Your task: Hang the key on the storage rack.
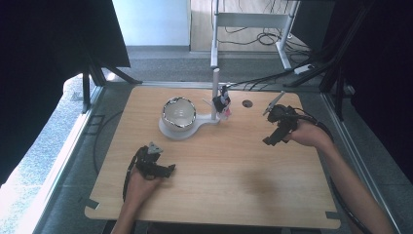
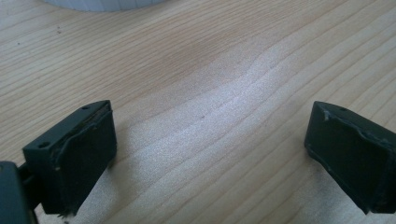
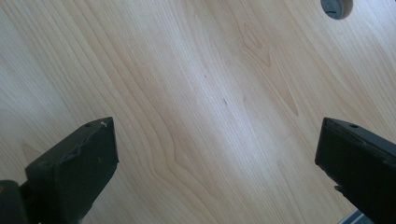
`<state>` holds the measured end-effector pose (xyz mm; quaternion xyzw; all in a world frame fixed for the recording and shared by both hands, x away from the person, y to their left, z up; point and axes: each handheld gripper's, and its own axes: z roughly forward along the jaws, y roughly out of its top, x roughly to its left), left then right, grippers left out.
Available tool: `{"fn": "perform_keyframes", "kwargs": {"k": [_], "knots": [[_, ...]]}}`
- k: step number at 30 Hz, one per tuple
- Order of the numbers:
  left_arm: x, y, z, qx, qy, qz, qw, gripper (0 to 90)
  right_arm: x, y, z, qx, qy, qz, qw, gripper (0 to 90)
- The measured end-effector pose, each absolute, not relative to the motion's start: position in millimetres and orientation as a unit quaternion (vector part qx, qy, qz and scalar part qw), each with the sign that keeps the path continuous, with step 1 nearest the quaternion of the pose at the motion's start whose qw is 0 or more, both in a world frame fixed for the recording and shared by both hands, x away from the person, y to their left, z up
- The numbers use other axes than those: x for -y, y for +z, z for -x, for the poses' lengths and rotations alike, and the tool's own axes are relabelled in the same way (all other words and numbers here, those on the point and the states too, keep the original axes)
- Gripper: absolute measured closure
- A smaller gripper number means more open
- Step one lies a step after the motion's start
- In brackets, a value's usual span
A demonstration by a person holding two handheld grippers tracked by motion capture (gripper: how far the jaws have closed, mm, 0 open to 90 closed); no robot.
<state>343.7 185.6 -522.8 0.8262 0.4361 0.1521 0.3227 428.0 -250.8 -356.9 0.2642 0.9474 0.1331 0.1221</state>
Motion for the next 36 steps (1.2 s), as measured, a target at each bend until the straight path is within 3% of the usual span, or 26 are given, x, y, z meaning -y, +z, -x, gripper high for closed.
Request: {"fn": "perform_keyframes", "kwargs": {"k": [36], "knots": [[-185.3,-522.9,-343.4,-0.438,0.152,-0.825,0.324,2.2,315.4,-391.3,-379.1,-0.918,0.189,-0.315,0.15,2.0]]}}
